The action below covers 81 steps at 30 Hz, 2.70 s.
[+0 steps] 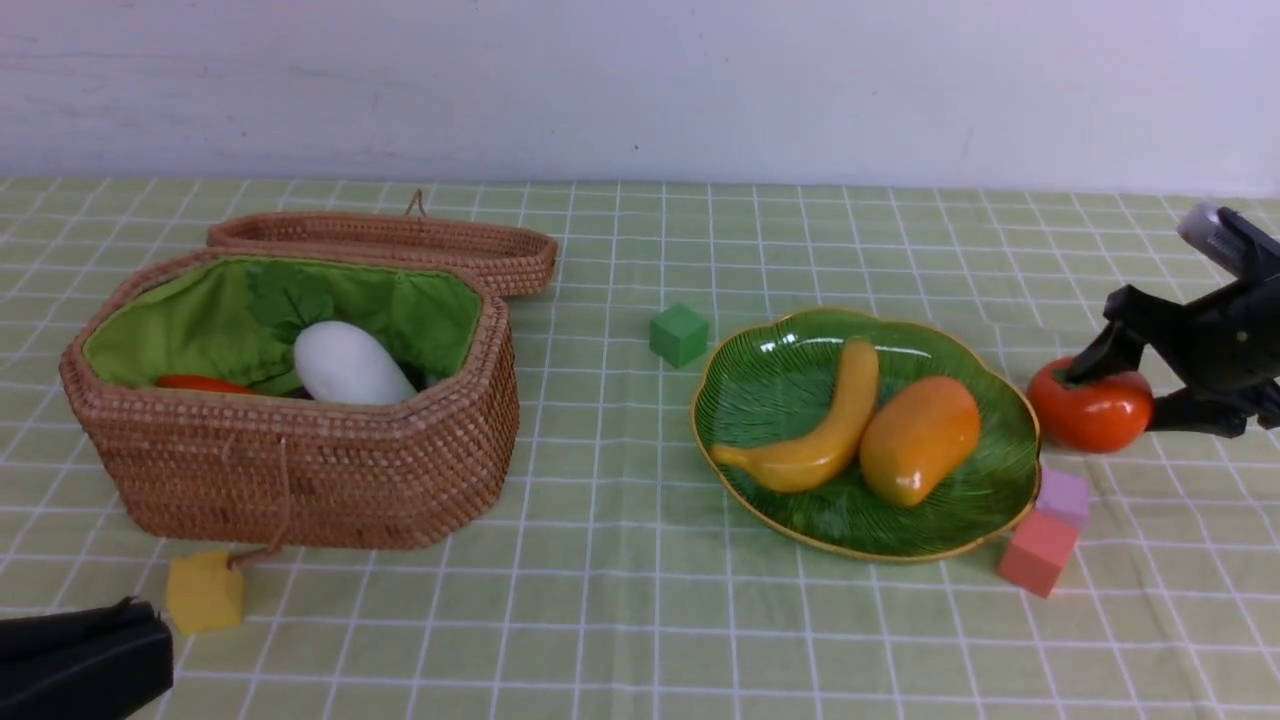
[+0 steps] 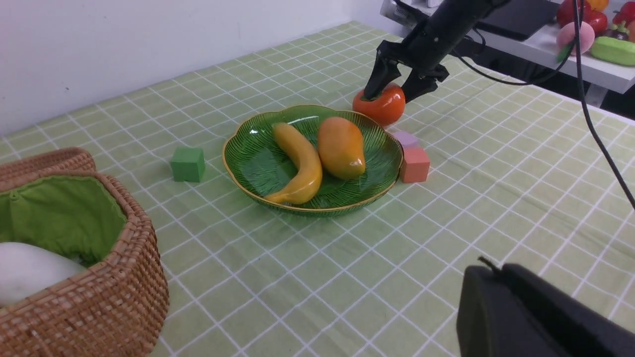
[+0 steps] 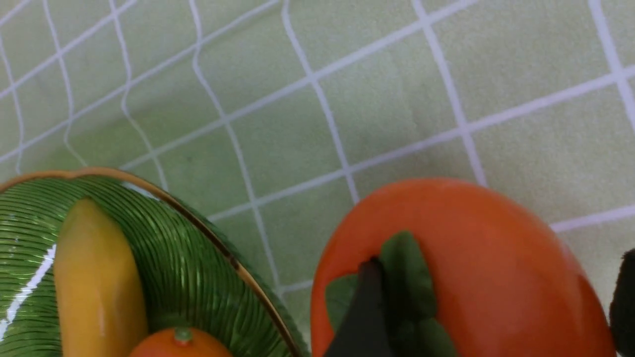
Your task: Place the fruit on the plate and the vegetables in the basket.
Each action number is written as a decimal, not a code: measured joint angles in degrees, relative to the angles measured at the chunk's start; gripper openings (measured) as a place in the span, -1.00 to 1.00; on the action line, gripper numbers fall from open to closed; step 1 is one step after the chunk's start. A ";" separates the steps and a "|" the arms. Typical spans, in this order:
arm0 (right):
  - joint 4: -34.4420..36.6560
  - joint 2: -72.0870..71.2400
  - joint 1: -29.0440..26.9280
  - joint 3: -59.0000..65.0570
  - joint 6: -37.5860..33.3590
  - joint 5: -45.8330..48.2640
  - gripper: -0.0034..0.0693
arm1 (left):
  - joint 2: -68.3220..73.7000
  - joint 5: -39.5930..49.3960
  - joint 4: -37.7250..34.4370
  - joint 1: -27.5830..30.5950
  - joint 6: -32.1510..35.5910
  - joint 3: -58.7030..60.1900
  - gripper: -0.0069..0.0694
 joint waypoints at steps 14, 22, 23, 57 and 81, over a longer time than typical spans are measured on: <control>3.90 1.15 0.06 -0.38 -1.55 0.98 0.51 | 0.00 -0.74 0.00 0.00 0.00 0.00 -0.81; 0.04 1.71 -1.14 -4.85 -2.31 7.28 0.51 | 0.00 -0.93 0.00 0.00 0.00 0.00 -0.81; -0.48 1.71 -1.15 -5.05 -2.31 7.80 0.51 | 0.00 -0.93 0.00 0.00 0.00 0.00 -0.81; -8.27 -1.98 26.41 -9.74 -3.96 2.56 0.93 | 0.00 6.49 15.58 0.00 -11.62 0.05 -0.81; -24.03 -56.69 21.60 22.59 12.76 29.63 -0.94 | -21.42 -3.42 15.58 0.00 -20.61 18.58 -0.85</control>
